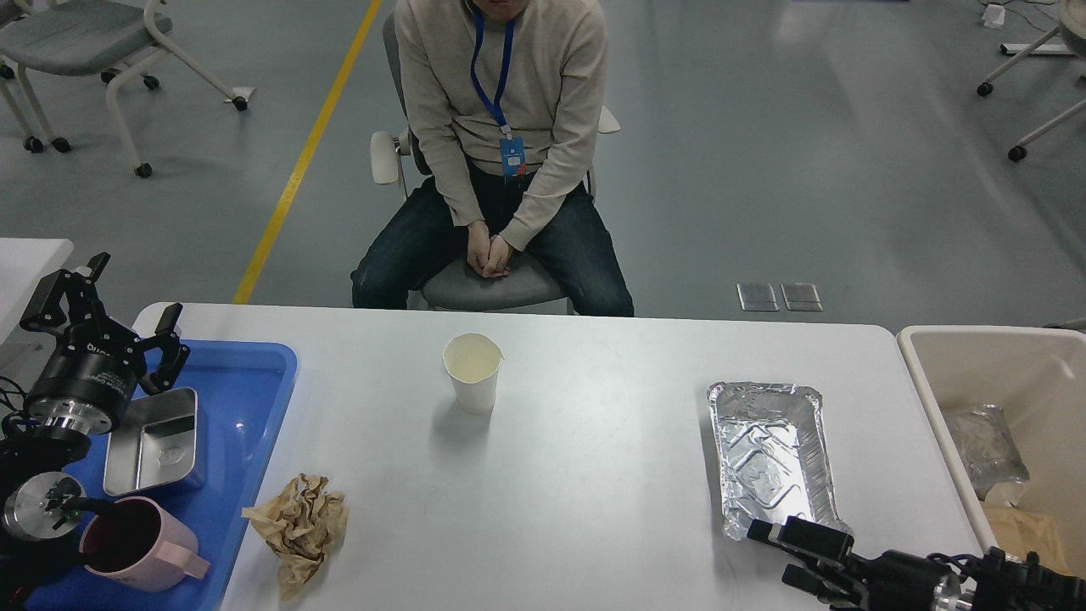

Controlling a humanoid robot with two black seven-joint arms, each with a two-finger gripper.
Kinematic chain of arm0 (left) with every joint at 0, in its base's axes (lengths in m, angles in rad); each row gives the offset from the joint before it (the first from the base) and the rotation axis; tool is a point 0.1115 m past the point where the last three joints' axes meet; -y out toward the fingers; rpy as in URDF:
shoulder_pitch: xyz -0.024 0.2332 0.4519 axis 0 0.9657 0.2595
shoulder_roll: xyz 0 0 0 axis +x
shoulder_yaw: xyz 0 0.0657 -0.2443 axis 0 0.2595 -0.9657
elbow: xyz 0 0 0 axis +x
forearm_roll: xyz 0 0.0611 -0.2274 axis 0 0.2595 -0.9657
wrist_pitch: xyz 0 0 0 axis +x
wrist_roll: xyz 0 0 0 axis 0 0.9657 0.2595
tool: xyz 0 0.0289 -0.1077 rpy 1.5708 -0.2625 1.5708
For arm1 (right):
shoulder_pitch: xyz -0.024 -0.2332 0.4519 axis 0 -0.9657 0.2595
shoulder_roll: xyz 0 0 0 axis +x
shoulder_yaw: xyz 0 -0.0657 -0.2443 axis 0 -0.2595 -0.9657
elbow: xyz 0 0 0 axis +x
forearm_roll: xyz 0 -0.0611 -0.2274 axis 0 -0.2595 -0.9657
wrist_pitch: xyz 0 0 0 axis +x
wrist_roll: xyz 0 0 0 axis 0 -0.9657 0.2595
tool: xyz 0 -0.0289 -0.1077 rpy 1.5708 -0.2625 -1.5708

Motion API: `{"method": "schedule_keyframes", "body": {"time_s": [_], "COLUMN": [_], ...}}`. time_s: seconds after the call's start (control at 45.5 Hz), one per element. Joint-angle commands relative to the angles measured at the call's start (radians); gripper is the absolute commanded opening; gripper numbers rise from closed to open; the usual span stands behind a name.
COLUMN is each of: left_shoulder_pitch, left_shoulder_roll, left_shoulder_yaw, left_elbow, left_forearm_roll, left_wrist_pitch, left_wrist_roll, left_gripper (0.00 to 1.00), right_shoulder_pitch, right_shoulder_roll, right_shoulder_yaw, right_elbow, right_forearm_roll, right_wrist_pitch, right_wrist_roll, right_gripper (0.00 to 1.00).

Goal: Tidy desktop
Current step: 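Lower the right gripper to the near edge of the foil tray, then grasp the foil tray edge with the right gripper and lift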

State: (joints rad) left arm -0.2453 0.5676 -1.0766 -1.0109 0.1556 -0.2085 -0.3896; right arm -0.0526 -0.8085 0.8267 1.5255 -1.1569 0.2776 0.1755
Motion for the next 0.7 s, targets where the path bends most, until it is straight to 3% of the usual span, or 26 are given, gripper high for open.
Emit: {"method": "schedule_keyframes", "body": {"time_s": [0.0,0.33,0.682], "left_shoulder_pitch": [0.001,0.001,0.000], "left_shoulder_roll": [0.000,0.000,0.000], "left_shoulder_yaw": [0.001,0.001,0.021], "left_elbow": [0.000,0.000,0.000], "left_forearm_roll": [0.001,0.001,0.001], "left_wrist_pitch": [0.001,0.001,0.003], "left_wrist_roll": [0.000,0.002,0.000], "left_gripper": [0.96,0.96,0.96], "right_shoulder_pitch": [-0.013,0.003,0.034], "right_shoulder_roll": [0.057,0.097,0.138], "right_shoulder_yaw": [0.002,0.003,-0.003], "right_elbow": [-0.051,-0.191,-0.226], "right_forearm_roll": [0.029,0.226,0.312], "right_wrist_pitch": [-0.001,-0.018,-0.040], "right_wrist_roll": [-0.002,-0.017,-0.063], "right_gripper": [1.00,1.00,1.00]}}
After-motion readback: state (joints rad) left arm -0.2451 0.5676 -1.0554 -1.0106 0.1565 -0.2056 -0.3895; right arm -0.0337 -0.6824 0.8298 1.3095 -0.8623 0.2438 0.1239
